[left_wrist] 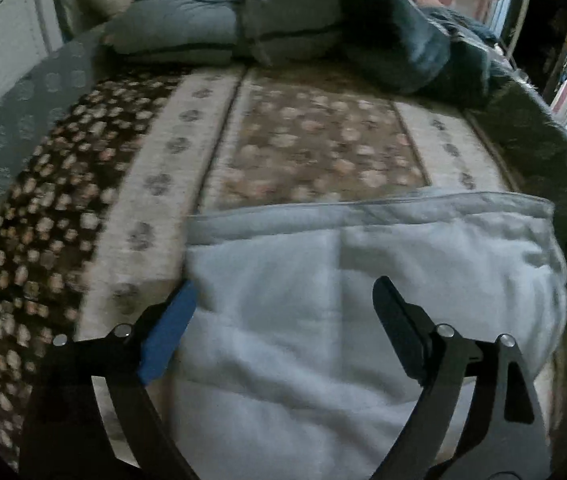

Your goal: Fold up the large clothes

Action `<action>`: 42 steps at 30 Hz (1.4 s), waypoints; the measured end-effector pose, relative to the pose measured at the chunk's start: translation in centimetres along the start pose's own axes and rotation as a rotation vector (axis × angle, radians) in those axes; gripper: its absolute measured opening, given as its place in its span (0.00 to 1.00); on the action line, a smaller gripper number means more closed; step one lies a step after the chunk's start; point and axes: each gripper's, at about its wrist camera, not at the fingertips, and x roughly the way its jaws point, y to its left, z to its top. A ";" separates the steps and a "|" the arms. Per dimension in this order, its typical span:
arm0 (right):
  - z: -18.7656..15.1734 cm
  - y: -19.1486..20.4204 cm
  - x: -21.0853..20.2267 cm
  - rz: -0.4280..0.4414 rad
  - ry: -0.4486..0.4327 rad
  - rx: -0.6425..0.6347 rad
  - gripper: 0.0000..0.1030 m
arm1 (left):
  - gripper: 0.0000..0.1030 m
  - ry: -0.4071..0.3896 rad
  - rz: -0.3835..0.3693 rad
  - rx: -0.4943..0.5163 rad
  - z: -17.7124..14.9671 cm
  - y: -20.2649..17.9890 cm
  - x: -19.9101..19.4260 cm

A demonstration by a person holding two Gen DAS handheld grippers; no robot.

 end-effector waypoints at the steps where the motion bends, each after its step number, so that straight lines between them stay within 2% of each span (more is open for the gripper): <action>1: 0.1 1.1 0.6 0.007 0.003 -0.011 0.82 | 0.86 0.014 -0.048 0.000 0.1 -1.5 0.6; 3: 0.5 3.9 2.8 0.004 0.022 -0.063 0.81 | 0.81 0.040 -0.078 0.040 0.2 -4.6 2.2; 4: 0.6 4.7 3.8 0.000 0.042 -0.077 0.81 | 0.75 0.050 -0.068 0.064 0.3 -6.2 3.3; 5: 0.7 5.5 5.6 -0.011 0.085 -0.091 0.74 | 0.69 0.067 -0.066 0.080 0.5 -7.3 4.4; 6: 0.7 5.8 7.0 -0.014 0.121 -0.092 0.47 | 0.66 0.118 -0.062 0.092 0.7 -8.5 6.3; 8: 0.6 5.9 9.3 -0.012 0.193 -0.078 0.12 | 0.63 0.189 -0.026 0.101 1.0 -9.0 8.6; 9: 0.6 5.6 11.2 -0.030 0.240 -0.080 0.04 | 0.62 0.213 -0.012 0.103 1.2 -9.0 9.4; 10: 0.5 5.4 12.3 -0.039 0.268 -0.081 0.01 | 0.61 0.250 -0.013 0.097 1.6 -9.0 10.4; 13: 0.6 4.3 14.9 -0.021 0.342 -0.035 0.00 | 0.56 0.346 -0.019 0.080 2.6 -8.3 12.9; 16: 0.5 4.6 16.1 -0.036 0.383 -0.061 0.00 | 0.55 0.434 -0.018 0.066 3.0 -7.8 15.2; 18: 0.2 4.8 17.0 -0.043 0.396 -0.071 0.00 | 0.55 0.465 -0.012 0.066 3.2 -7.6 16.3; 27: -0.7 4.4 19.4 -0.044 0.396 -0.066 0.00 | 0.55 0.495 0.003 0.091 2.9 -7.9 19.3; 33: -0.6 4.6 20.4 -0.065 0.414 -0.076 0.00 | 0.56 0.547 0.002 0.045 3.2 -7.5 21.1; 35: -0.3 4.5 19.7 -0.052 0.393 -0.076 0.00 | 0.56 0.527 0.017 0.031 3.4 -7.5 20.5; 37: 0.2 4.0 17.6 -0.016 0.337 -0.057 0.00 | 0.53 0.468 0.011 0.027 3.6 -7.4 18.6; 39: 0.9 3.0 13.1 0.021 0.214 -0.043 0.02 | 0.51 0.390 0.015 0.031 3.4 -6.7 15.2; 41: 1.0 1.8 8.9 0.038 0.132 -0.025 0.04 | 0.50 0.326 0.019 0.054 2.8 -6.2 12.1; 42: 0.8 1.0 6.7 0.057 0.104 -0.010 0.04 | 0.50 0.270 0.020 0.063 2.3 -5.6 9.7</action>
